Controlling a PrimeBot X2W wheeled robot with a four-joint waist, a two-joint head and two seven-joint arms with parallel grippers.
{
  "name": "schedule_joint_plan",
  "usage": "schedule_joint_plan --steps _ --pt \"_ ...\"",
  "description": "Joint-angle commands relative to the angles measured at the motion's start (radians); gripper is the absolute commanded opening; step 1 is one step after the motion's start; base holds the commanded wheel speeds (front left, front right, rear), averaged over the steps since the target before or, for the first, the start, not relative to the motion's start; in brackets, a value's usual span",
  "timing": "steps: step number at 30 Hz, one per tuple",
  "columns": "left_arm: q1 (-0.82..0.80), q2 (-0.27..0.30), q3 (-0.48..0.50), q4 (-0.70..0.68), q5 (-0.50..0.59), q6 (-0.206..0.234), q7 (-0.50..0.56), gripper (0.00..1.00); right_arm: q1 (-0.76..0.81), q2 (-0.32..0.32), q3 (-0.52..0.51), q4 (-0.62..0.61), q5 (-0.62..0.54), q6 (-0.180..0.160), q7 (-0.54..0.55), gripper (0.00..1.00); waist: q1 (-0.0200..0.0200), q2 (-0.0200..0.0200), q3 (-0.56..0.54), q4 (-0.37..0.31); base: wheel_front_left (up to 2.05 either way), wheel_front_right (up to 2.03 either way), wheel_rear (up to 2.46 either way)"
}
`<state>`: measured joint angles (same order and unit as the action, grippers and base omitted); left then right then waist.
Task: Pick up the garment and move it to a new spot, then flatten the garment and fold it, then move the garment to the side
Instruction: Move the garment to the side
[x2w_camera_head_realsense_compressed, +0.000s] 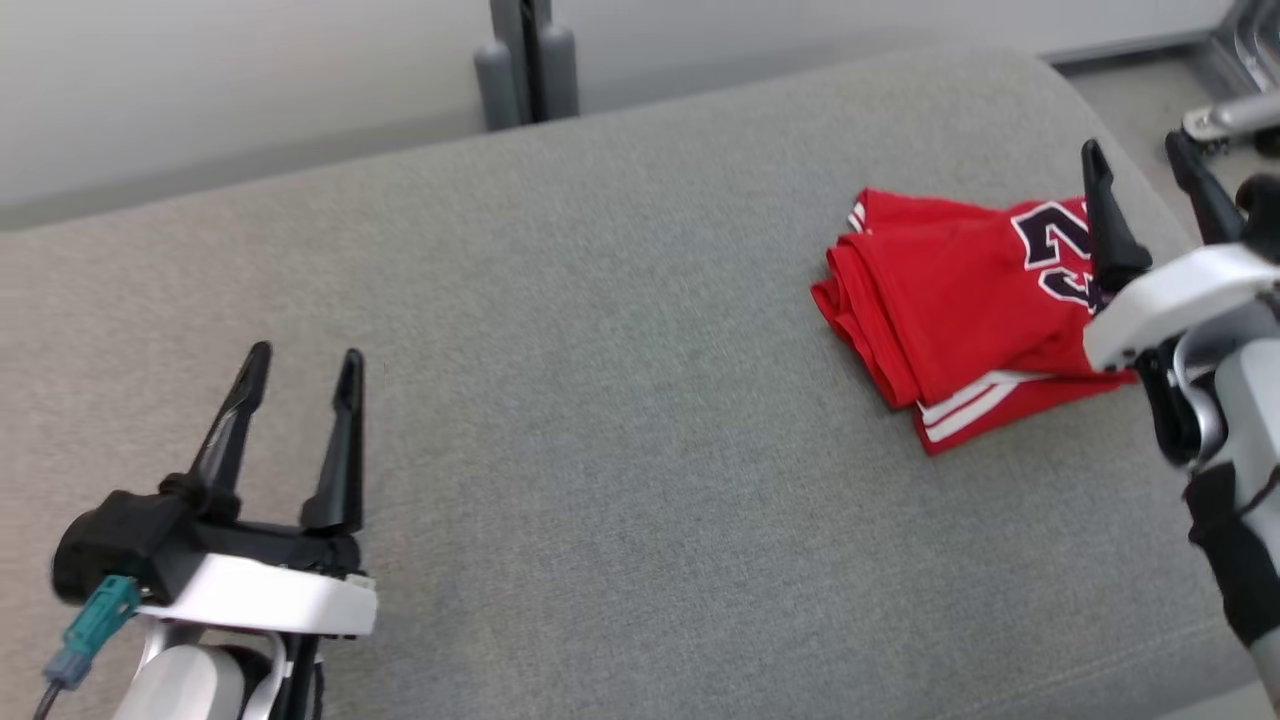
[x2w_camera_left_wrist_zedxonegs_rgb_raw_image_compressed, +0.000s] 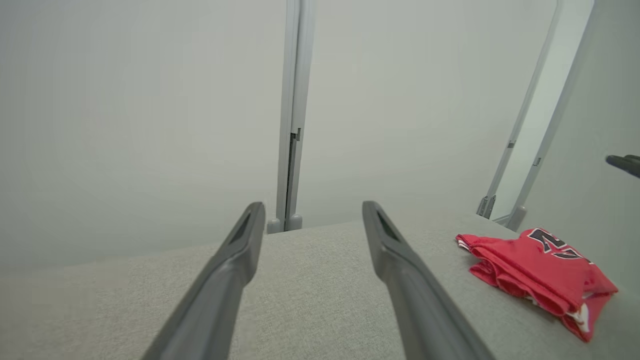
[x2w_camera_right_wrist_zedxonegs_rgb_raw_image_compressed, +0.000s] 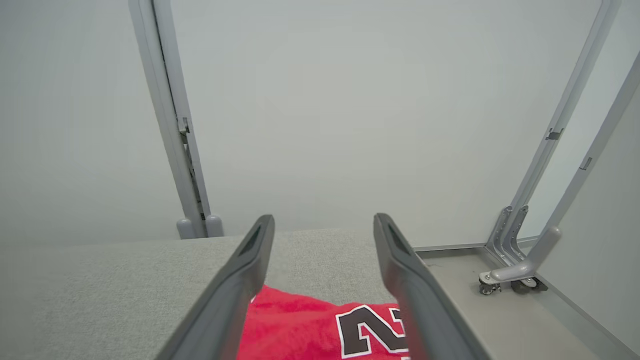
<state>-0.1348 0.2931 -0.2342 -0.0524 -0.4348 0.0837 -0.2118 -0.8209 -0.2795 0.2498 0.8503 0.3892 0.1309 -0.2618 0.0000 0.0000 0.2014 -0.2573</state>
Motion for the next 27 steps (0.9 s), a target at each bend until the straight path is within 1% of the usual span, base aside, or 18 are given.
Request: schedule_joint_plan --steps 1,7,11,14,15,17,18,19,24,27 --pt "0.02 0.006 0.024 0.012 -0.013 0.011 -0.011 1.0 0.068 0.002 -0.021 -0.071 -0.024 0.0 -0.004 1.0 0.0 0.0 -0.071 0.045 0.0 0.0 0.0" --pt "0.057 0.004 0.051 0.018 -0.029 0.033 -0.019 1.0 0.251 0.01 -0.077 -0.289 -0.062 0.0 0.001 1.0 0.0 0.0 -0.136 0.109 0.0 0.0 0.0" --pt "0.086 -0.001 0.059 0.025 -0.034 0.045 -0.023 1.0 0.383 0.016 -0.116 -0.437 -0.083 0.0 0.036 1.0 0.0 0.0 -0.168 0.157 0.0 0.0 0.0" --pt "0.108 -0.002 0.061 0.033 -0.04 0.05 -0.024 1.0 0.483 0.036 -0.154 -0.543 -0.093 0.0 0.073 1.0 0.0 0.0 -0.189 0.192 0.0 0.0 0.0" --pt "0.108 -0.002 0.061 0.033 -0.04 0.05 -0.024 1.0 0.483 0.036 -0.154 -0.543 -0.093 0.0 0.073 1.0 0.0 0.0 -0.189 0.192 0.0 0.0 0.0" --pt "0.124 -0.007 0.057 0.038 -0.039 0.056 -0.026 1.0 0.548 0.053 -0.179 -0.613 -0.105 0.0 0.095 1.0 0.0 0.0 -0.203 0.21 0.0 0.0 0.0" --pt "0.135 -0.01 0.048 0.044 -0.039 0.056 -0.025 1.0 0.615 0.075 -0.204 -0.679 -0.12 0.0 0.111 1.0 0.0 0.0 -0.212 0.228 0.0 0.0 0.0" --pt "0.135 -0.01 0.048 0.044 -0.039 0.056 -0.025 1.0 0.615 0.075 -0.204 -0.679 -0.12 0.0 0.111 1.0 0.0 0.0 -0.212 0.228 0.0 0.0 0.0" --pt "0.155 -0.026 0.029 0.069 -0.034 0.055 -0.031 1.0 0.758 0.123 -0.24 -0.796 -0.146 0.0 0.137 1.0 0.0 0.0 -0.226 0.26 0.0 0.0 0.0" --pt "0.172 -0.035 0.014 0.096 -0.021 0.053 -0.035 1.0 0.815 0.143 -0.251 -0.828 -0.151 0.0 0.134 1.0 0.0 0.0 -0.229 0.265 0.0 0.0 0.0"
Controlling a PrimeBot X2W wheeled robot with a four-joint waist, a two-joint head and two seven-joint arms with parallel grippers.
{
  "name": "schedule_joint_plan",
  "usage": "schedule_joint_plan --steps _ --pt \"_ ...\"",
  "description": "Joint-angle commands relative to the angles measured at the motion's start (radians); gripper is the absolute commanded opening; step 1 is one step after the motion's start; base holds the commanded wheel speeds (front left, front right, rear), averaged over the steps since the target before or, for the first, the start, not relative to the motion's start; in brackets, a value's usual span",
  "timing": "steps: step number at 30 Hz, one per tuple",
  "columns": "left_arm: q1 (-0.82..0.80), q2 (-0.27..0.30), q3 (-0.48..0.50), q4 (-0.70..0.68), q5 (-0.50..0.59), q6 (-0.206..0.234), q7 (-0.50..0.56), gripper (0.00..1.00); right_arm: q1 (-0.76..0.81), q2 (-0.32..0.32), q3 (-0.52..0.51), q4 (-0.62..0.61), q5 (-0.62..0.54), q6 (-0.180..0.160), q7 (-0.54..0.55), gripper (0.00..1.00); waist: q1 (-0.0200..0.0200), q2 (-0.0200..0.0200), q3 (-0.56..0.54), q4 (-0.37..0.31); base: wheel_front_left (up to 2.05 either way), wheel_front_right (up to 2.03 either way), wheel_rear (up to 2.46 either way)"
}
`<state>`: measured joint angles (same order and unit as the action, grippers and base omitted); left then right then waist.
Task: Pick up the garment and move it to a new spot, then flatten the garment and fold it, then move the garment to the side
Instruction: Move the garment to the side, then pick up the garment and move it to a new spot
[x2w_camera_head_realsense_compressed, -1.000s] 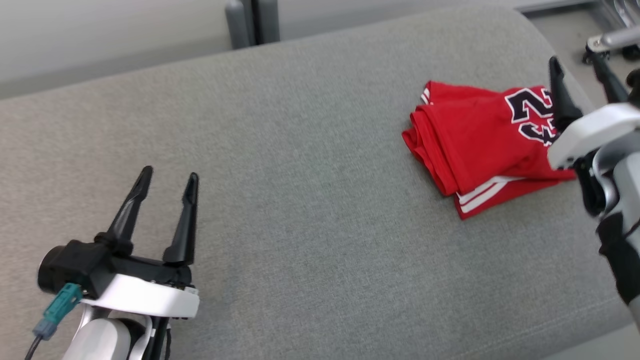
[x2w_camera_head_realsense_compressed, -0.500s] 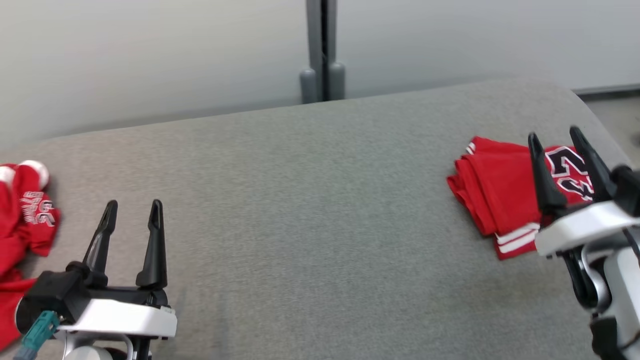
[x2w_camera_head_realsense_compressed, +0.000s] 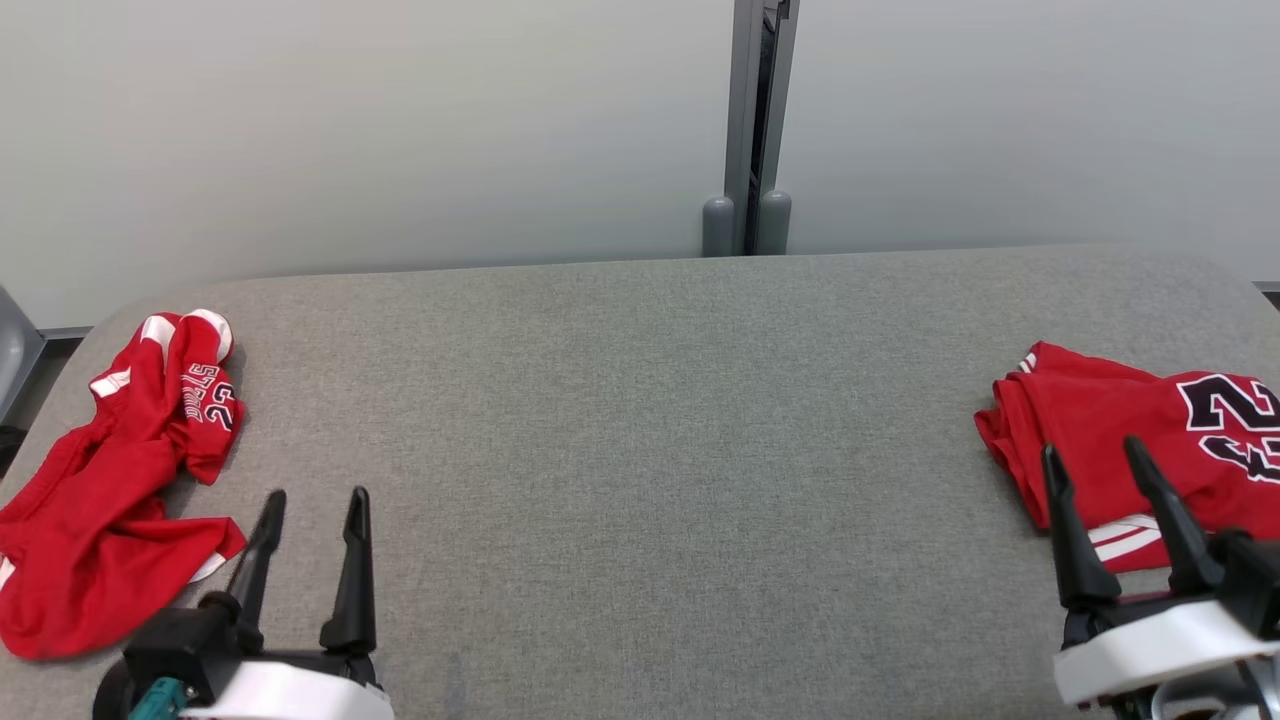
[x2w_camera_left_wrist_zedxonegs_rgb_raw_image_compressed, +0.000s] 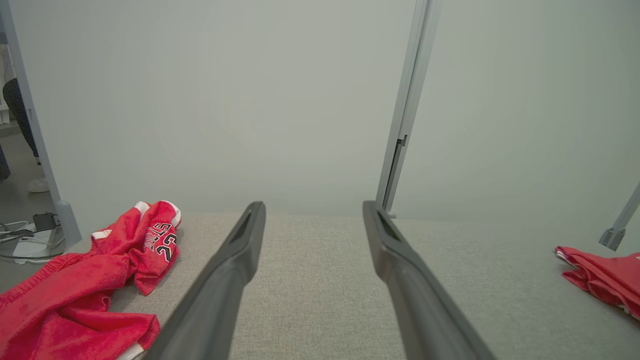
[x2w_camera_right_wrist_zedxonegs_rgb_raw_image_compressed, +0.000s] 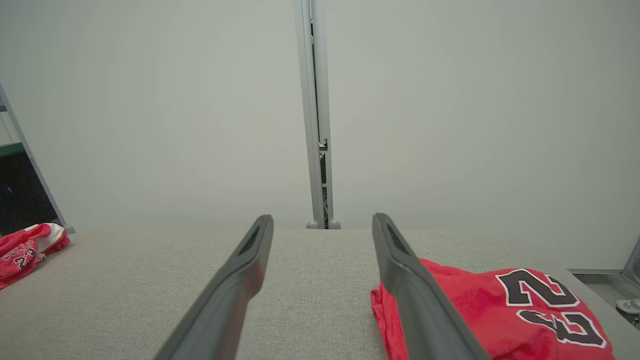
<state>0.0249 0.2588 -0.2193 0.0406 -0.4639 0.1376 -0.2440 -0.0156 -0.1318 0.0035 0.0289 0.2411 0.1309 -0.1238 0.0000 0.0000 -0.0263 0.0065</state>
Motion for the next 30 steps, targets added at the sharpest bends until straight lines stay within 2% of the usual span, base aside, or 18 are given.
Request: schedule_joint_plan --steps 1,9,30 --pt "0.014 -0.002 -0.004 0.012 0.01 0.0 -0.004 1.0 0.022 0.001 -0.002 -0.012 -0.005 0.0 -0.007 1.0 0.0 0.0 -0.002 0.002 0.0 0.0 0.0" --pt "0.018 -0.014 0.002 0.052 0.026 0.012 -0.014 1.0 0.075 0.017 0.036 -0.048 -0.014 0.0 -0.019 1.0 0.0 0.0 -0.007 -0.007 0.0 0.0 0.0" --pt "-0.013 -0.004 -0.003 0.078 0.026 0.019 -0.014 1.0 0.063 0.019 0.074 -0.052 0.005 0.0 -0.014 1.0 0.0 0.0 0.0 -0.001 0.0 0.0 0.0"
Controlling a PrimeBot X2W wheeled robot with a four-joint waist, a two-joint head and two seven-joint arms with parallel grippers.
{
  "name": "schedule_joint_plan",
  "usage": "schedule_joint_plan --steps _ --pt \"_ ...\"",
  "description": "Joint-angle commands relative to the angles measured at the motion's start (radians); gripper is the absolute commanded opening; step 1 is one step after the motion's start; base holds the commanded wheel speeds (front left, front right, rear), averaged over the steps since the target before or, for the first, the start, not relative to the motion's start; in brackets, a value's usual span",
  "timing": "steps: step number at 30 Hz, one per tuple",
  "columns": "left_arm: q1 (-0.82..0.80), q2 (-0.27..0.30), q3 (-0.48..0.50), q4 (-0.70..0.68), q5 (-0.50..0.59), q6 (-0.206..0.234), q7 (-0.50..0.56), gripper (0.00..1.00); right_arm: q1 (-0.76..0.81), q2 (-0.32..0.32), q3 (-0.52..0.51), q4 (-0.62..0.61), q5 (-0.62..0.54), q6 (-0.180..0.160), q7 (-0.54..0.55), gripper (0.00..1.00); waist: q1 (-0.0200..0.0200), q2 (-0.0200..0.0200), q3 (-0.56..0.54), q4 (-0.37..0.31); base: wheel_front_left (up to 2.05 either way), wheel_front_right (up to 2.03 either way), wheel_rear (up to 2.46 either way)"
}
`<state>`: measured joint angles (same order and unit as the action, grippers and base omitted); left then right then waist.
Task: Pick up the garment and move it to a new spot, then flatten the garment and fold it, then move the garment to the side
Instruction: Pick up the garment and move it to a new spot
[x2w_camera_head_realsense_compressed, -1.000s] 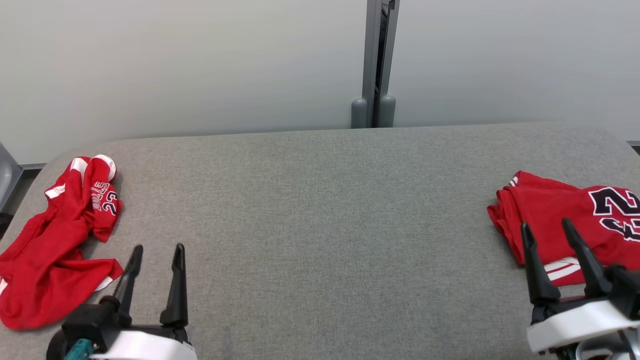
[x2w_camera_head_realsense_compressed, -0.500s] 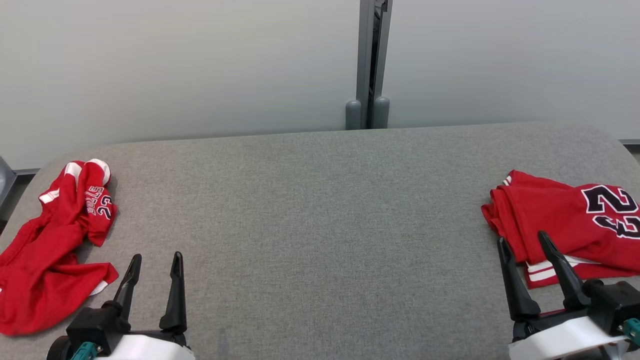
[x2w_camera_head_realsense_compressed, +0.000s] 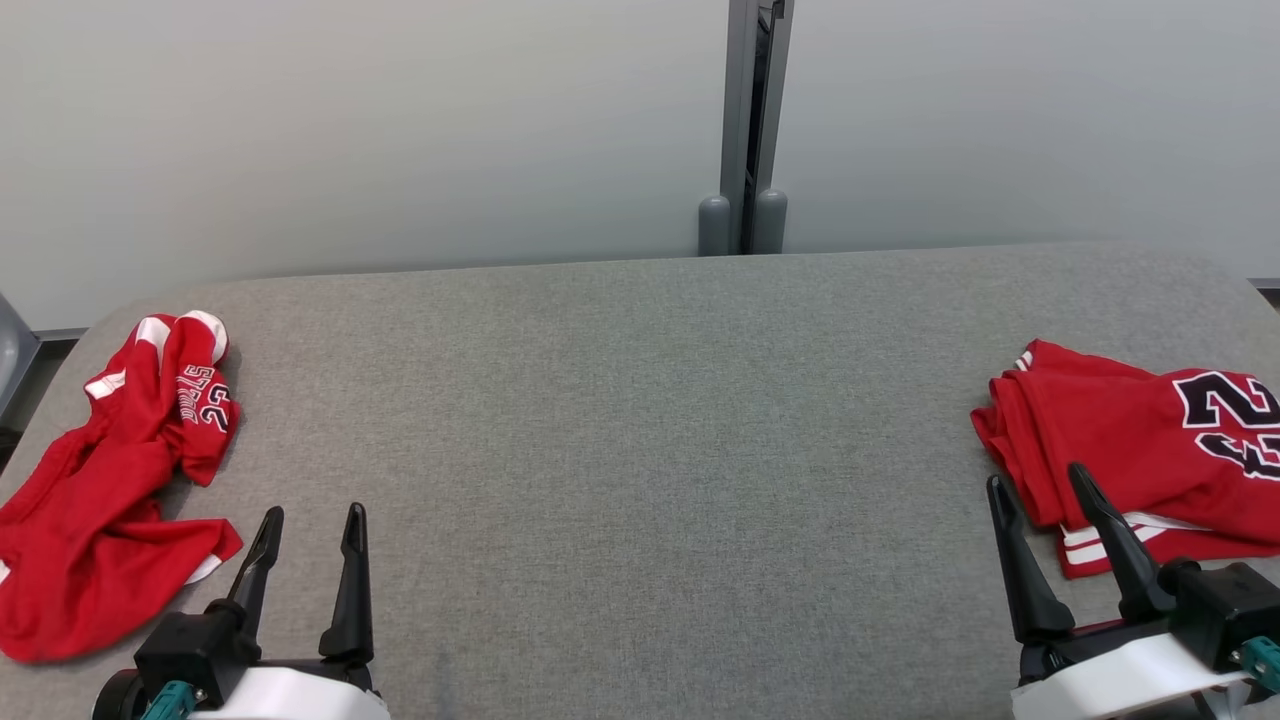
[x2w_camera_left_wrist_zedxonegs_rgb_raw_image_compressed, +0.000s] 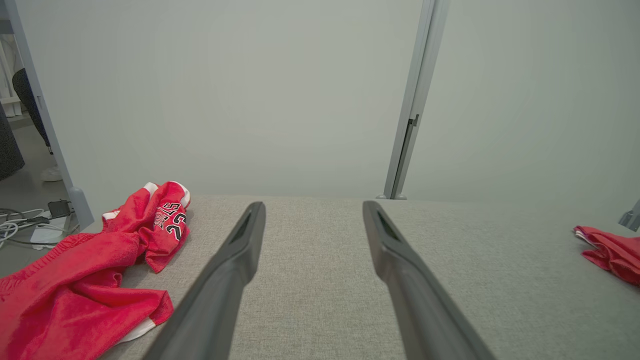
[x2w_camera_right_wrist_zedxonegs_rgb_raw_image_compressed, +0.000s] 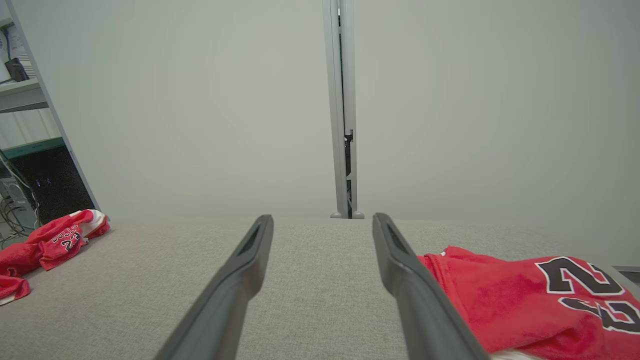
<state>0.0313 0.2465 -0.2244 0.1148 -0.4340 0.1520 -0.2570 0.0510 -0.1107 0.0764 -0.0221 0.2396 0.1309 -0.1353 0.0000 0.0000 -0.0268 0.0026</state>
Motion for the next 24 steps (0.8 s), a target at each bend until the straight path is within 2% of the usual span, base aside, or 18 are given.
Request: schedule_joint_plan --steps 1,8,24 --pt "-0.022 0.008 0.001 0.005 -0.005 0.005 0.001 1.0 -0.004 -0.002 0.003 0.0 0.007 0.0 -0.003 1.0 0.0 0.0 0.002 0.007 0.0 0.0 0.0" --pt "-0.032 0.012 0.003 0.013 -0.009 0.009 0.007 1.0 -0.019 0.002 0.022 0.014 0.016 0.0 -0.009 1.0 0.0 0.0 0.002 0.066 0.0 0.0 0.0" --pt "-0.027 0.039 0.024 0.0 -0.026 0.025 0.031 1.0 -0.057 0.012 0.07 0.062 0.028 0.0 -0.024 1.0 0.0 0.0 0.021 0.319 0.0 0.0 0.0"
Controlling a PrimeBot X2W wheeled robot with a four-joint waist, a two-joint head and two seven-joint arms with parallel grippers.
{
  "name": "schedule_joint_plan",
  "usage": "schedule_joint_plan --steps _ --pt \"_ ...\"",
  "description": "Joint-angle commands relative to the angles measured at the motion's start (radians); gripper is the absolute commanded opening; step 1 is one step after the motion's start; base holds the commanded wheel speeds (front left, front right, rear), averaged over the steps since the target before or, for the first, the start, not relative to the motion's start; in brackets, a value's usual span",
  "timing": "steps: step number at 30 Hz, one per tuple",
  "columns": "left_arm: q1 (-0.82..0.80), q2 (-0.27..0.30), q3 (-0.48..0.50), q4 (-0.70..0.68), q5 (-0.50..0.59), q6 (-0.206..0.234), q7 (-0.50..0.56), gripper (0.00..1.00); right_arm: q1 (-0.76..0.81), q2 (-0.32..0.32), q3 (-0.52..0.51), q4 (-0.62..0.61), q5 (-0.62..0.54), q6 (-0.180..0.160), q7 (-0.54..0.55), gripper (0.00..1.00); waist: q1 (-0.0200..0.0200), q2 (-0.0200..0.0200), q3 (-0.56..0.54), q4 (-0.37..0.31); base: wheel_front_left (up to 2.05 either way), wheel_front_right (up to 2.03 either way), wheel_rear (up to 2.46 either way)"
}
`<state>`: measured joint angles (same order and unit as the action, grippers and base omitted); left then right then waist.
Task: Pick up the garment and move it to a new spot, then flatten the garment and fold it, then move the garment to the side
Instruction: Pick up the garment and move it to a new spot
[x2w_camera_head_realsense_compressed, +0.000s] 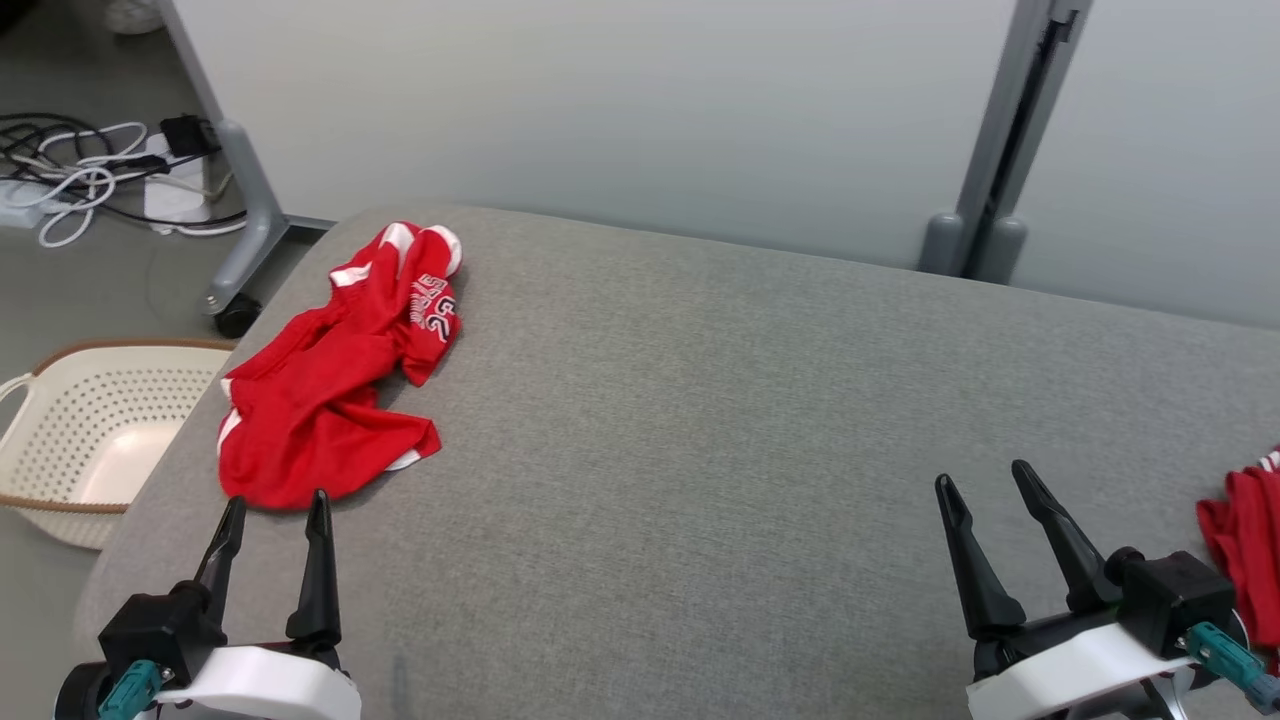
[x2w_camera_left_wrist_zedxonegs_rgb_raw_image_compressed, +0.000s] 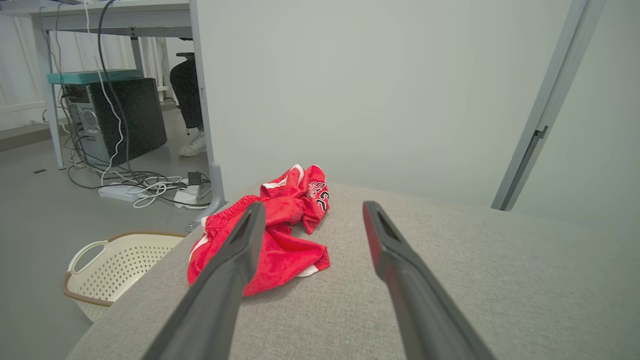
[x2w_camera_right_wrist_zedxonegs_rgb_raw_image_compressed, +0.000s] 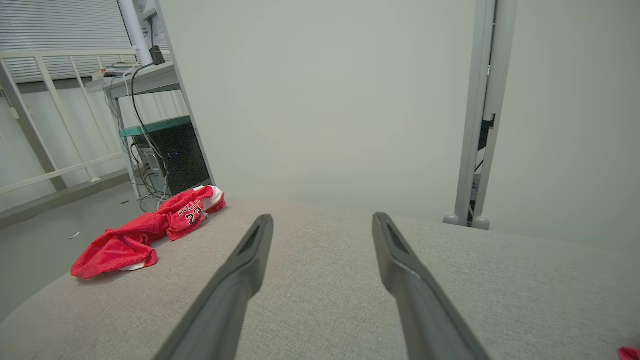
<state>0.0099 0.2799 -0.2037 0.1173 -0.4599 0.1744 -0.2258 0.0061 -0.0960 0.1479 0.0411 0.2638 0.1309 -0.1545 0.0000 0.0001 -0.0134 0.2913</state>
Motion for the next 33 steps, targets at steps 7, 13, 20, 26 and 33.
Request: schedule_joint_plan --steps 7,13,20,26,33 --pt "-0.012 0.003 0.007 -0.006 -0.013 0.009 0.004 1.0 -0.032 -0.004 0.005 0.008 -0.001 0.0 -0.009 1.0 0.0 -0.0001 0.028 0.102 0.0 0.0 0.0" --pt "-0.062 0.011 0.023 -0.021 -0.045 -0.006 0.032 1.0 -0.053 -0.003 0.009 0.0 -0.011 0.0 -0.002 1.0 0.0 -0.0001 0.057 0.121 0.0 0.0 0.0" --pt "-0.295 0.092 0.037 0.005 -0.073 -0.036 0.212 1.0 -0.102 -0.015 0.015 -0.017 -0.028 0.0 0.02 1.0 0.0 -0.0001 0.144 0.087 0.0 0.0 0.0" --pt "-0.472 0.153 0.063 0.122 -0.123 -0.087 0.324 1.0 -0.148 -0.009 0.03 -0.028 -0.046 0.0 0.029 1.0 0.0 -0.0001 0.218 0.012 0.0 0.0 0.0" --pt "-0.685 0.234 0.103 0.352 -0.207 -0.17 0.461 1.0 -0.217 0.0 0.042 -0.047 -0.065 0.0 0.028 1.0 0.0 -0.0001 0.337 -0.111 0.0 0.0 0.0"
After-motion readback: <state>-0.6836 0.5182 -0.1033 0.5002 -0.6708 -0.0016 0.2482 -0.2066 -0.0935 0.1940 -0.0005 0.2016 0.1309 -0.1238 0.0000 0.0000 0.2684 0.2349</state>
